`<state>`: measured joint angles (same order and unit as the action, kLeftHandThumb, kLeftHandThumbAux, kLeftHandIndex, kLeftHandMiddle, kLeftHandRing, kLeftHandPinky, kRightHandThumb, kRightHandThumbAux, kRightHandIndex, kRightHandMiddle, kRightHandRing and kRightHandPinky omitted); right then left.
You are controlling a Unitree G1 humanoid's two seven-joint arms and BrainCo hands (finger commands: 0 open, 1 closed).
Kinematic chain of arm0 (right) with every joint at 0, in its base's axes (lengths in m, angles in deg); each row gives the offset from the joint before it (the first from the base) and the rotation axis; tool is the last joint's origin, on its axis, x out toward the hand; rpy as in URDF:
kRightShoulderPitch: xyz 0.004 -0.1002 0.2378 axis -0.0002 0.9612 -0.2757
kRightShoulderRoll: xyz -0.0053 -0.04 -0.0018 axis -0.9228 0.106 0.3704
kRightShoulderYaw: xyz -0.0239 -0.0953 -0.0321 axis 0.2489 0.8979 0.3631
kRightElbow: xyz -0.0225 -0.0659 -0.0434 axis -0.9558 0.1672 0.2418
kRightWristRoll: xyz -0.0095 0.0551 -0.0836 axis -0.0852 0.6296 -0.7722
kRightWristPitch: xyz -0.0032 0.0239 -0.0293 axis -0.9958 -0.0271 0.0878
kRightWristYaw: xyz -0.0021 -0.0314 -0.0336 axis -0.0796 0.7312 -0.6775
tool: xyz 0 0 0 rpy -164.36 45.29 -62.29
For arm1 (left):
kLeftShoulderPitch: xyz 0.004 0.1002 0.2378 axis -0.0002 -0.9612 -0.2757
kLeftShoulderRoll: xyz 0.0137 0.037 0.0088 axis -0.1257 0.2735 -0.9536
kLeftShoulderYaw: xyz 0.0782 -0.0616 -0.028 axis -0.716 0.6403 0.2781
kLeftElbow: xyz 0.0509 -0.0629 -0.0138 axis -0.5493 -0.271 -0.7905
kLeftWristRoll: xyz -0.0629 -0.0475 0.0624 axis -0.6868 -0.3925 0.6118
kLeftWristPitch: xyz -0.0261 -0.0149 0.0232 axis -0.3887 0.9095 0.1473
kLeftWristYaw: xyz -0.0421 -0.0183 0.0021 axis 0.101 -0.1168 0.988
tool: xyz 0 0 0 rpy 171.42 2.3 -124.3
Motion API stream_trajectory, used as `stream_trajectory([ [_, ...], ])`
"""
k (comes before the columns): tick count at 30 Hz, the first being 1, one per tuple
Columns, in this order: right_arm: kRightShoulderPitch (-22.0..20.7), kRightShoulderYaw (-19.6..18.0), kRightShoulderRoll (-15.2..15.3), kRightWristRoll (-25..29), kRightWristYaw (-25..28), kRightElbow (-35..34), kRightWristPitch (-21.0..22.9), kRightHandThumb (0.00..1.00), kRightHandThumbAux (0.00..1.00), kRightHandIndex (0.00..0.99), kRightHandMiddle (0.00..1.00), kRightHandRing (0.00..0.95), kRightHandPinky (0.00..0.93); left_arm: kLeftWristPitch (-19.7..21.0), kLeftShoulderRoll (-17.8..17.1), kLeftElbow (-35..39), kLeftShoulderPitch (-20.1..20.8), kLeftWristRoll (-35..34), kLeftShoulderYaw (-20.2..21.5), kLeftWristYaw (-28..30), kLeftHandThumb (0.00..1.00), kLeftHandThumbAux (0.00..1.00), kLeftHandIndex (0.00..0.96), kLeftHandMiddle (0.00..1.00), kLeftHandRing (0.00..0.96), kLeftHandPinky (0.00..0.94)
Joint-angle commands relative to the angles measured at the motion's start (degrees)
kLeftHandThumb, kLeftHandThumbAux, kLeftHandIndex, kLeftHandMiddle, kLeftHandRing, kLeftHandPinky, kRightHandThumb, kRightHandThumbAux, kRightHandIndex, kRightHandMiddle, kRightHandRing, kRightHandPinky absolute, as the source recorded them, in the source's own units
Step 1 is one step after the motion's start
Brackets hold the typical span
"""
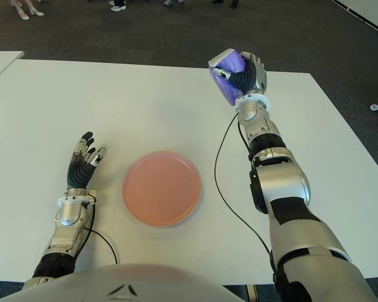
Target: Put the tissue paper into the plate.
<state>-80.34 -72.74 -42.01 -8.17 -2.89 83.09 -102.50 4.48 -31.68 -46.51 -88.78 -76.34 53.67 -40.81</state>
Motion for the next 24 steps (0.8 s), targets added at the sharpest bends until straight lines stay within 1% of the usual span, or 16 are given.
stream_trajectory([
  [1, 0.8, -1.4, -0.8, 2.2, 2.7, -3.0, -0.6, 0.997, 0.669, 0.422, 0.544, 0.838, 0.438, 0.3, 0.1, -4.1, -2.1, 0.7, -0.6, 0.3, 0.0, 0.502, 0.0, 0.0, 0.0, 0.0],
  [5, 5.6, -1.6, -2.2, 2.8, 4.3, -12.6, 1.0, 0.999, 0.669, 0.422, 0.543, 0.844, 0.439, 0.1, 0.5, -3.3, -2.3, 0.5, -0.8, 0.4, 0.0, 0.507, 0.0, 0.0, 0.0, 0.0],
  [9, 7.8, -1.9, -2.5, 2.8, 5.8, -18.4, 3.5, 0.999, 0.669, 0.421, 0.542, 0.848, 0.439, 0.0, 0.5, -2.8, -2.5, 0.5, -0.9, 0.5, 0.0, 0.51, 0.0, 0.0, 0.0, 0.0],
  [12, 12.0, -1.7, -3.3, 2.4, 8.1, -29.4, 7.8, 1.0, 0.669, 0.42, 0.539, 0.847, 0.439, 0.0, 0.5, -2.5, -2.7, 0.4, -1.1, 0.7, 0.0, 0.51, 0.0, 0.0, 0.0, 0.0],
  [15, 14.7, -1.8, -3.7, 2.0, 9.7, -36.0, 11.0, 1.0, 0.669, 0.419, 0.538, 0.845, 0.439, 0.2, 0.5, -2.5, -2.7, 0.3, -1.2, 0.9, 0.0, 0.511, 0.0, 0.0, 0.0, 0.0],
  [18, 18.6, -1.5, -3.8, 1.5, 12.0, -45.0, 13.7, 1.0, 0.67, 0.418, 0.536, 0.841, 0.437, 0.5, 0.4, -2.6, -2.5, 0.1, -1.3, 1.1, 0.0, 0.51, 0.0, 0.0, 0.0, 0.0],
  [21, 21.2, -1.5, -3.9, 1.4, 14.0, -51.4, 15.1, 1.0, 0.67, 0.417, 0.535, 0.837, 0.437, 0.5, 0.4, -2.9, -2.3, -0.1, -1.3, 1.1, 0.0, 0.509, 0.0, 0.0, 0.0, 0.0],
  [24, 23.4, -1.6, -3.9, 1.5, 15.6, -56.4, 15.5, 1.0, 0.67, 0.416, 0.535, 0.835, 0.437, 0.5, 0.4, -3.1, -2.1, -0.1, -1.3, 1.1, 0.0, 0.51, 0.0, 0.0, 0.0, 0.0],
])
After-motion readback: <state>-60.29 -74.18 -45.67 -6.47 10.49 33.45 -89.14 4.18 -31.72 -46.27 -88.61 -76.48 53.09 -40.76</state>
